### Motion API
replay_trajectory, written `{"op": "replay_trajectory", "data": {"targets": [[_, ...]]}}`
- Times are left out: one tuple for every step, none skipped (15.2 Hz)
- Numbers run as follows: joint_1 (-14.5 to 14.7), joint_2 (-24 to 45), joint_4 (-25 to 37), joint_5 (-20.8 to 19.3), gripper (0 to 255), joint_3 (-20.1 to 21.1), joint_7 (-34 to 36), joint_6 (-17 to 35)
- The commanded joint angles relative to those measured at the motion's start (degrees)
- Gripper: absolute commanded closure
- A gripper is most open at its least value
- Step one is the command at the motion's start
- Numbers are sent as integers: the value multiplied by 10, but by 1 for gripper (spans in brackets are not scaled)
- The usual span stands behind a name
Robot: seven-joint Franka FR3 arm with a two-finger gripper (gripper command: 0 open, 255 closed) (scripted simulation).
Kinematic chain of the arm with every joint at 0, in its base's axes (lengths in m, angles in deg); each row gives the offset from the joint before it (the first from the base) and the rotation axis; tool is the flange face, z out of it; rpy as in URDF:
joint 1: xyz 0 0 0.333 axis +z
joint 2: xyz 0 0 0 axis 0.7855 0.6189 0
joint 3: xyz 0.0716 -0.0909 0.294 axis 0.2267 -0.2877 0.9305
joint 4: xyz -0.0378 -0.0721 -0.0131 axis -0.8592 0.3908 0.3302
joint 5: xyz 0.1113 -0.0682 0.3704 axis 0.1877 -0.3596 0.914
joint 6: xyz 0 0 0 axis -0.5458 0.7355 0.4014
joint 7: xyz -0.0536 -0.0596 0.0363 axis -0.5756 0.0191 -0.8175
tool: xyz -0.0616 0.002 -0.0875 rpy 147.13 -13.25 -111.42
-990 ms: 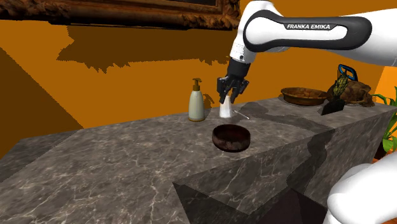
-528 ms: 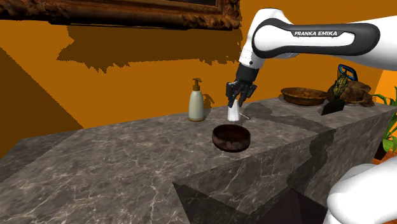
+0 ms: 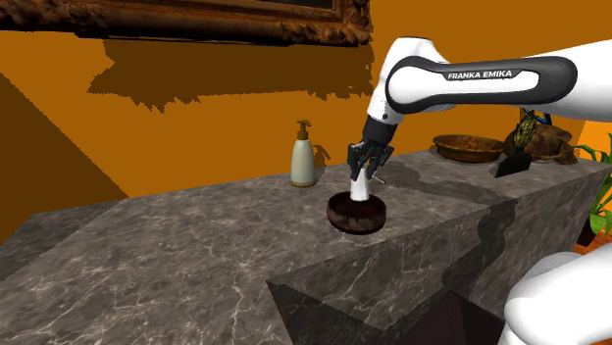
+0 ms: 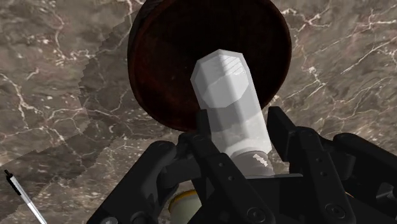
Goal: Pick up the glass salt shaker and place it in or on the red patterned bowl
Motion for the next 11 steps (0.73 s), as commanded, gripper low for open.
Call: {"op": "replay_trajectory", "data": {"targets": [[0, -3, -17, 1, 255, 0, -2, 15], [1, -4, -26, 2, 255, 1, -2, 22], [1, -5, -34, 3, 255, 1, -3, 30], [1, -5, -34, 3, 255, 1, -3, 30], [1, -5, -34, 3, 255, 1, -3, 30], [1, -5, -34, 3, 255, 1, -3, 30], [1, -5, -34, 3, 255, 1, -3, 30], [1, -5, -34, 3, 255, 1, -3, 30], [1, -5, -34, 3, 255, 1, -3, 30], [1, -5, -34, 3, 255, 1, -3, 30], [1, -5, -34, 3, 255, 1, -3, 30]]}}
